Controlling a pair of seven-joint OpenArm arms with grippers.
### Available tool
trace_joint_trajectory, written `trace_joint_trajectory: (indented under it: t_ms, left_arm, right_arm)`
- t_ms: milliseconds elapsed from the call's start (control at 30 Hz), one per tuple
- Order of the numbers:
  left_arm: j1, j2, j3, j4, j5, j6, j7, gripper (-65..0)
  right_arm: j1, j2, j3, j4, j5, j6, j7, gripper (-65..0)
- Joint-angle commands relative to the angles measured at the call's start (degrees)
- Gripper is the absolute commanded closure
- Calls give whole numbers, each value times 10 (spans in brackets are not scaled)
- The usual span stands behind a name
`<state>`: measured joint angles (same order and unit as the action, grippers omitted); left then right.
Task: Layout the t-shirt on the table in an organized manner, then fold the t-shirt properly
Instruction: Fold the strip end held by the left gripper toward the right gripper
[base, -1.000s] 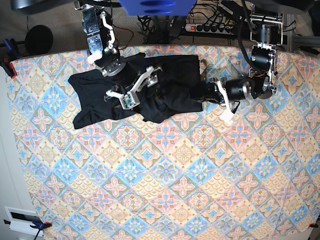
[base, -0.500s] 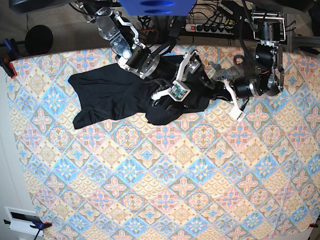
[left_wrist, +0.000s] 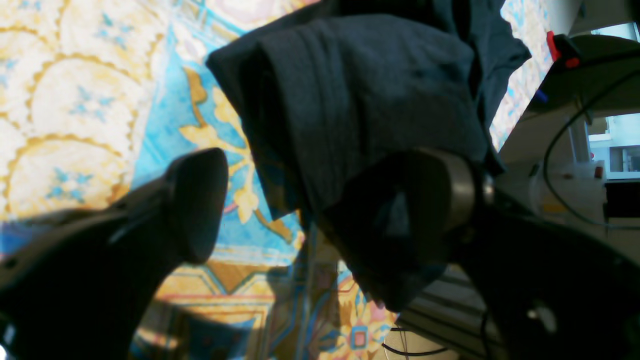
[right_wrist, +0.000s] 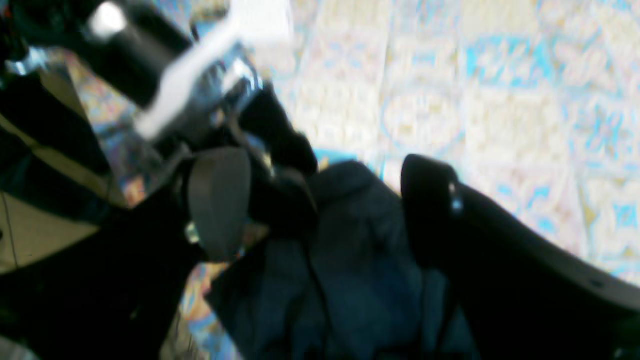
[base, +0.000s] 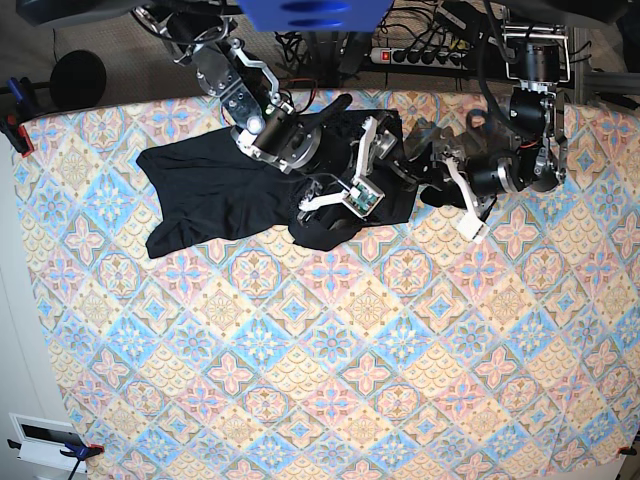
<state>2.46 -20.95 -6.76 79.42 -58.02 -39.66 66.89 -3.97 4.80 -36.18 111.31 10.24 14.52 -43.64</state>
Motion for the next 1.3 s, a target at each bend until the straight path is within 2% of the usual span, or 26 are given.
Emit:
trace_joint_trajectory:
  t_ms: [0, 133, 233, 400, 500, 633, 733, 867, 1033, 1167, 1267]
  left_arm:
    - [-8, -5, -3, 8, -15, -3, -9, -560]
    - [-8, -5, -3, 10, -15, -3, -10, -559]
    - [-8, -7, -14, 11, -15, -3, -10, -559]
    - [8, -10, -83, 11, -64, -3, -8, -556]
    - [26, -16, -142, 11, -109, -3, -8, -521]
    - [37, -17, -179, 11, -126, -3, -8, -449]
    - [46, -17, -180, 11, -125, -3, -10, -393]
    - [48, -17, -180, 10, -124, -3, -11, -352]
    - [48, -15, -180, 10, -124, -3, -11, -341]
    - [48, -15, -180, 10, -124, -3, -11, -341]
    - [47, -15, -180, 9, -124, -3, -12, -341]
  right_arm:
    - [7, -4, -1, 9, -3, 1, 8, -458]
    - [7, -4, -11, 9, -59, 1, -36, -445]
    - [7, 0, -53, 8, -120, 1, -45, -383]
    - [7, -3, -90, -18, -177, 1, -45, -294]
    - [7, -3, -90, -36, -204, 1, -43, -272]
    - [7, -3, -90, -45, -214, 1, -41, -271]
    - [7, -4, -90, -47, -214, 1, -41, -271]
    - [7, -4, -90, -47, -214, 1, -41, -271]
    - [7, -4, -86, -69, -214, 1, -40, -277]
    - [21, -16, -85, -83, -215, 1, -39, -326]
    - [40, -37, -85, -83, -215, 1, -39, -367]
